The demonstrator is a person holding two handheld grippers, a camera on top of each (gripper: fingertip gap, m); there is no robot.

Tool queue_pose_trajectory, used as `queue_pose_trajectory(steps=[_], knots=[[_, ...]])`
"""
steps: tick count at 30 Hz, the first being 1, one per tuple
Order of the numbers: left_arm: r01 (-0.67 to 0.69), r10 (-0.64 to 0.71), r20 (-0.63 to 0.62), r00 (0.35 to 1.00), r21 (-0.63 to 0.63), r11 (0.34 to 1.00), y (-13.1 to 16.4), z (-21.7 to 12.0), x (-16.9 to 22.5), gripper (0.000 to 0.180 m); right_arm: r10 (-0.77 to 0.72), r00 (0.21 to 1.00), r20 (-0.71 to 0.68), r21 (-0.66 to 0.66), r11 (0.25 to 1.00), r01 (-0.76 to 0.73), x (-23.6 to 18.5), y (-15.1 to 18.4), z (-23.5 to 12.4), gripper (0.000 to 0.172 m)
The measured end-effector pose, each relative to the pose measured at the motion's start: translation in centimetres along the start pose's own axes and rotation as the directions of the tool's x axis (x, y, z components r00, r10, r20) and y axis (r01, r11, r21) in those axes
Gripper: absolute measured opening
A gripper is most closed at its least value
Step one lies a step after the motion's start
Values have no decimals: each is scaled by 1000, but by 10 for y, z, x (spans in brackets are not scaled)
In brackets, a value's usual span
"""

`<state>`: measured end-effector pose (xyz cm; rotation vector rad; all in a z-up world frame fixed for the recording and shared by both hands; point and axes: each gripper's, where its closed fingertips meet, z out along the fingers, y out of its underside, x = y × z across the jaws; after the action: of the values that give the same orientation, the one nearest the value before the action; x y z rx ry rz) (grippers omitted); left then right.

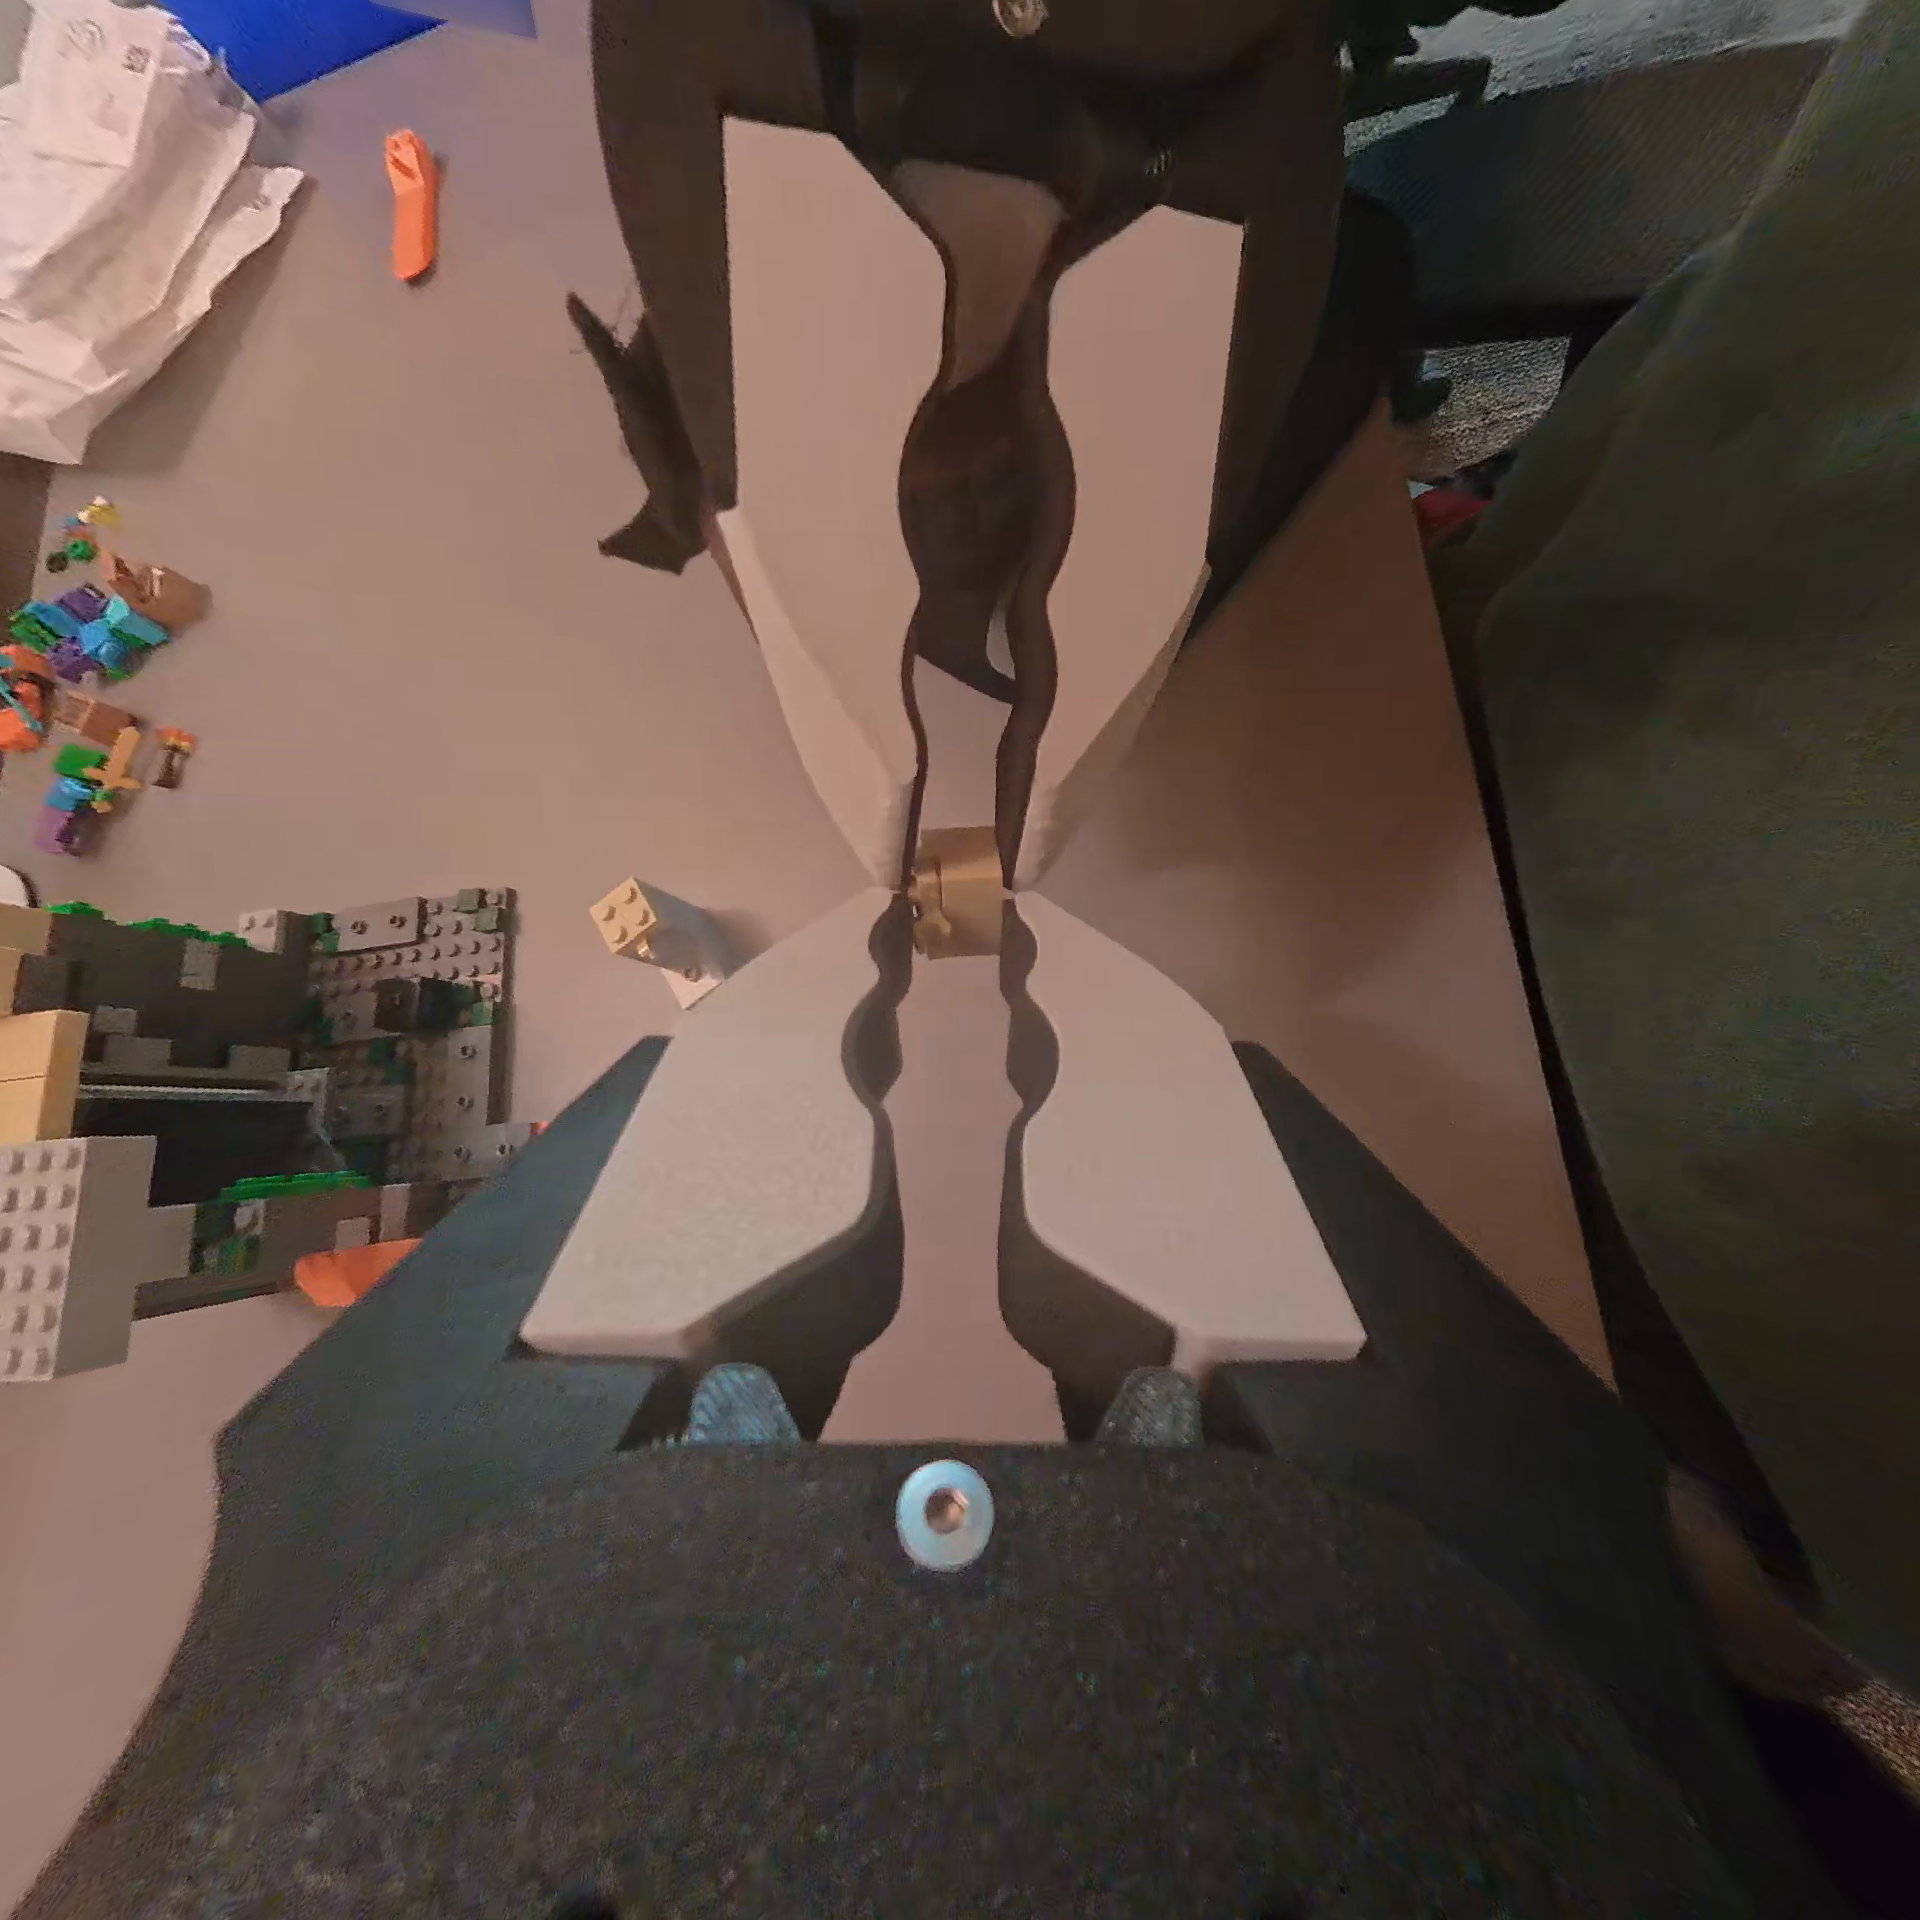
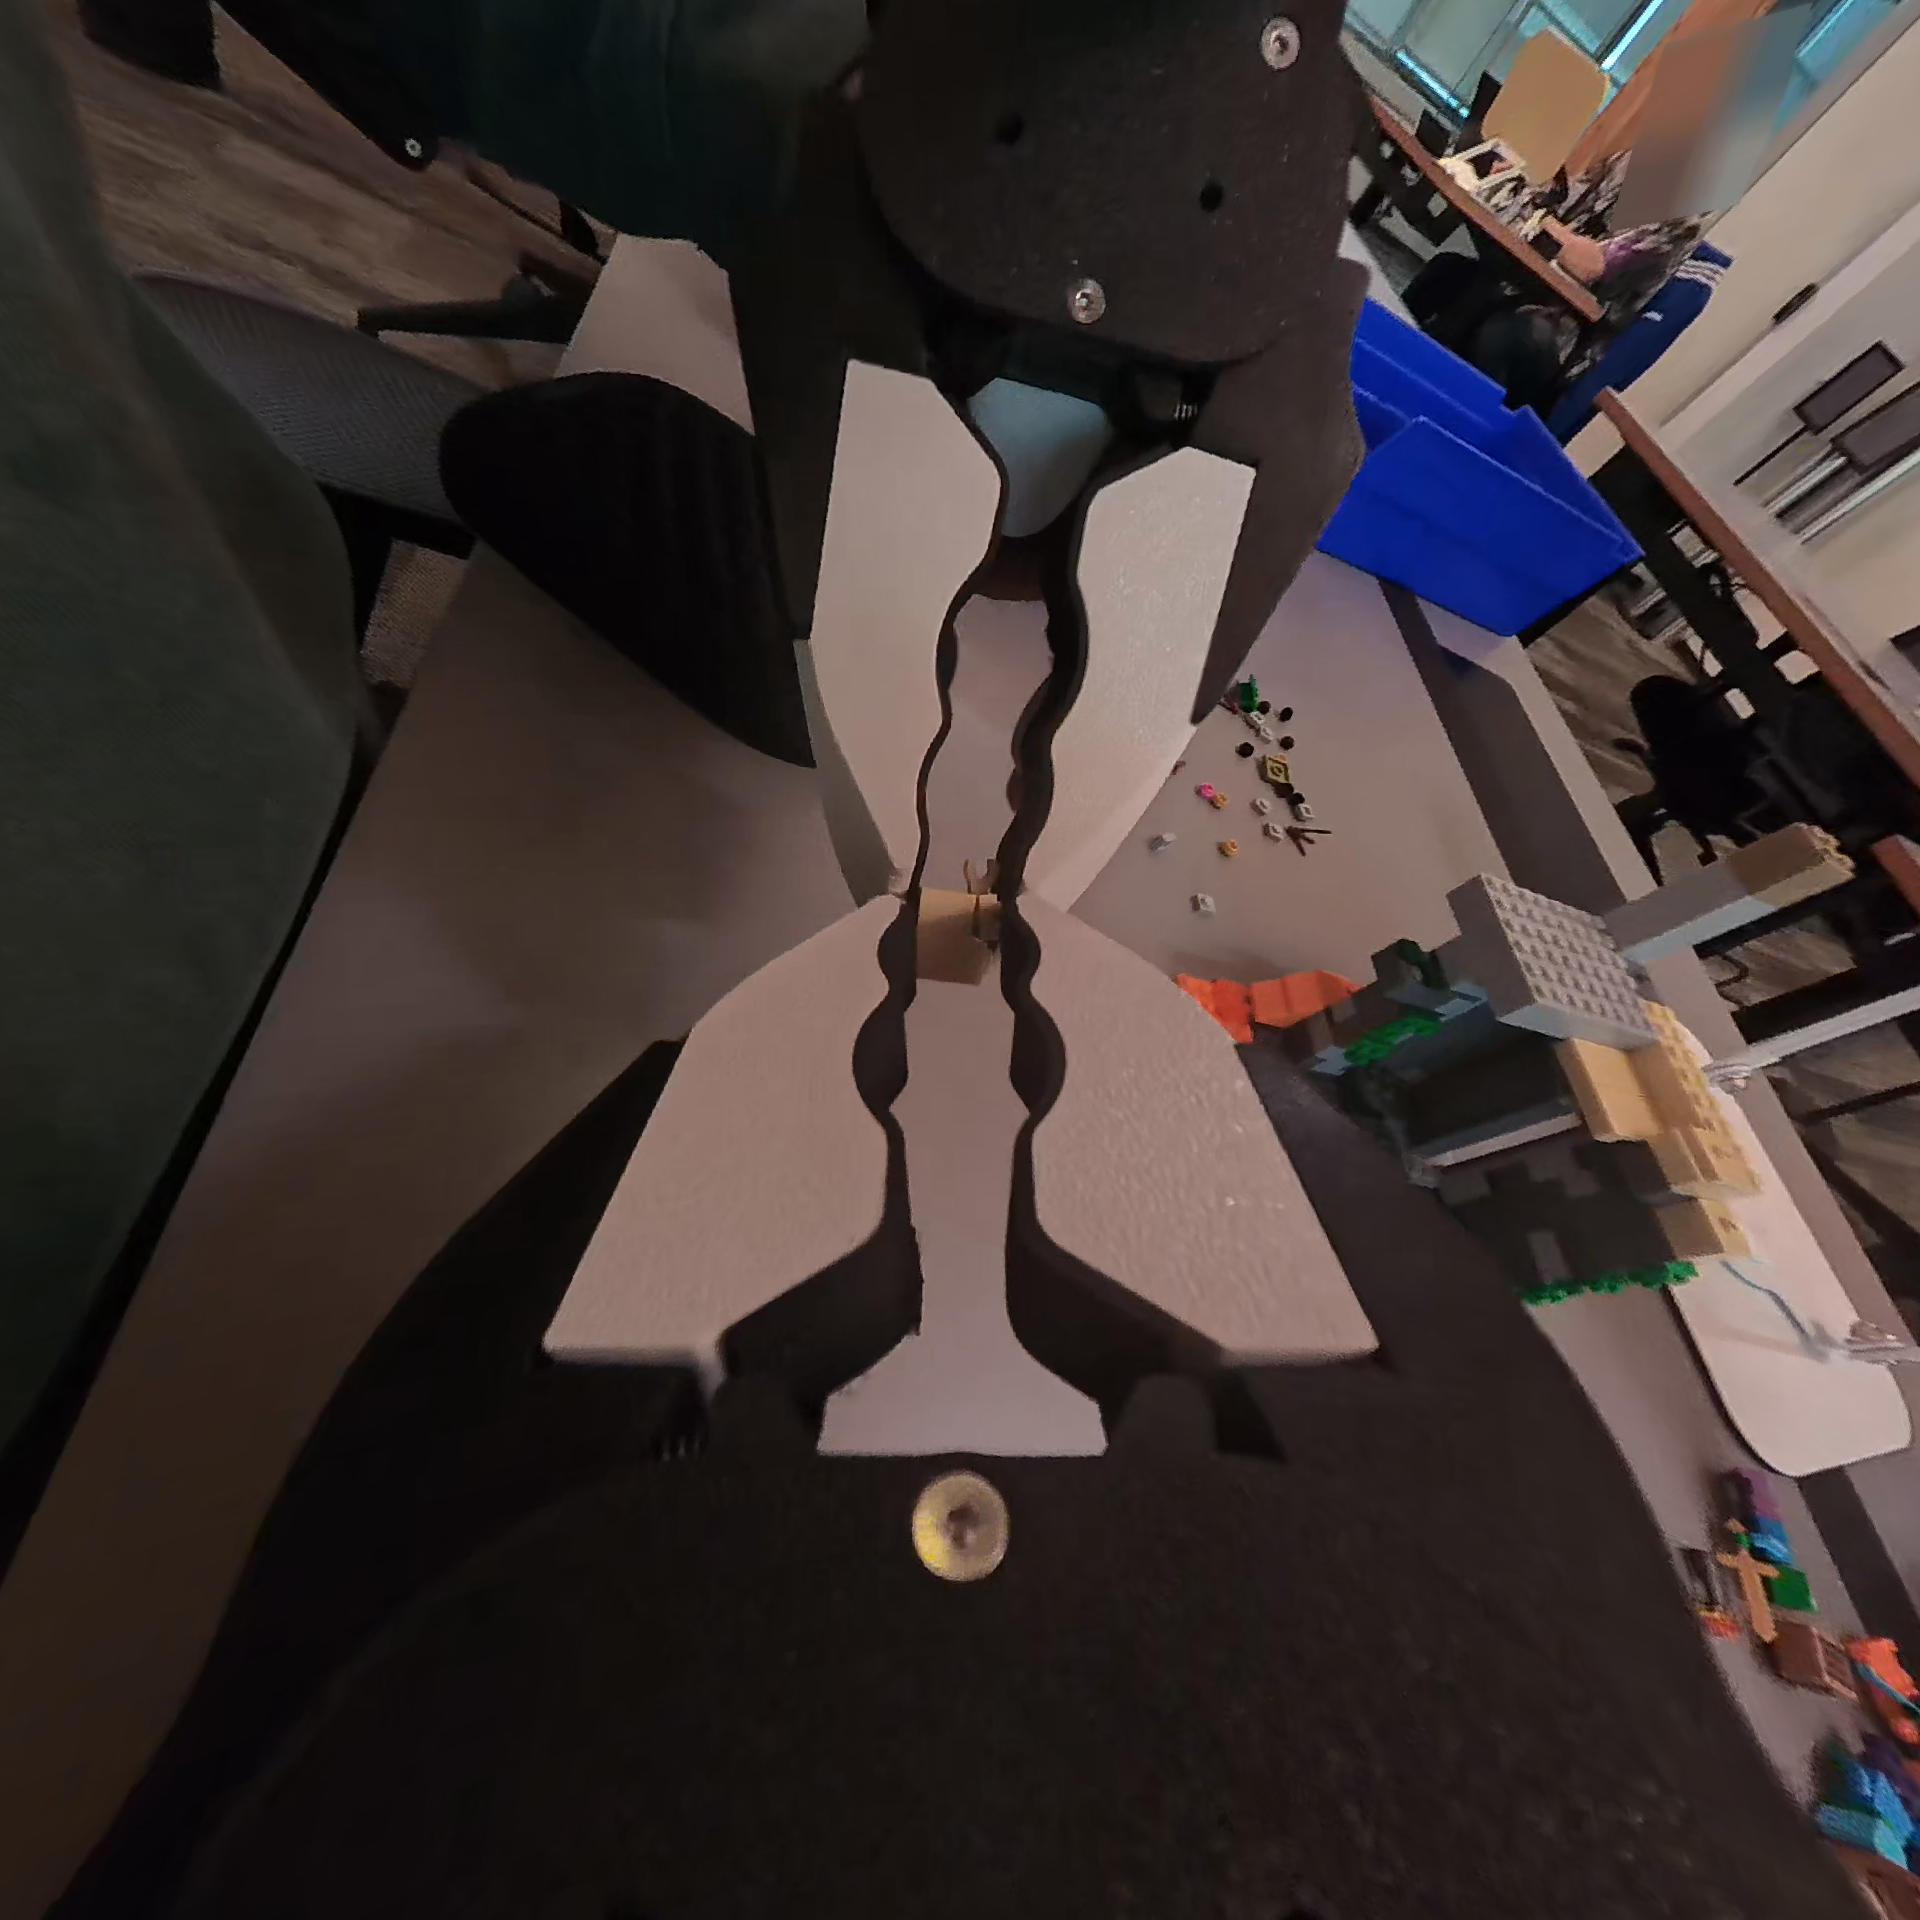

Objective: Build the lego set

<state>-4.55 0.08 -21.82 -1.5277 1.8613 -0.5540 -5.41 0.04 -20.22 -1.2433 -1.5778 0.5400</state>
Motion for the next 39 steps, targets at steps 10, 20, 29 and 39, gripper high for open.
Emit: queue_pose_trajectory(steps=[10, 20, 29, 39], knots=[[18, -18, -5, 1000, 21, 1000, -6, -7, 1, 16, 155, 987, 48, 68, 985, -158, 1, -9, -4, 11], [-13, 4, 92, 996, 97, 995, -19, -10, -11, 17, 163, 986, -21, 196, 968, -155, 12, -12, -11, 12], [9, -47, 164, 985, 224, 974, -34, -17, -18, 13, 251, 968, -25, 333, 915, -228, 22, -22, -30, 12], [21, -54, 177, 983, 185, 982, -26, -17, -17, 18, 178, 981, -82, 284, 947, -148, 18, -22, -24, 12]])
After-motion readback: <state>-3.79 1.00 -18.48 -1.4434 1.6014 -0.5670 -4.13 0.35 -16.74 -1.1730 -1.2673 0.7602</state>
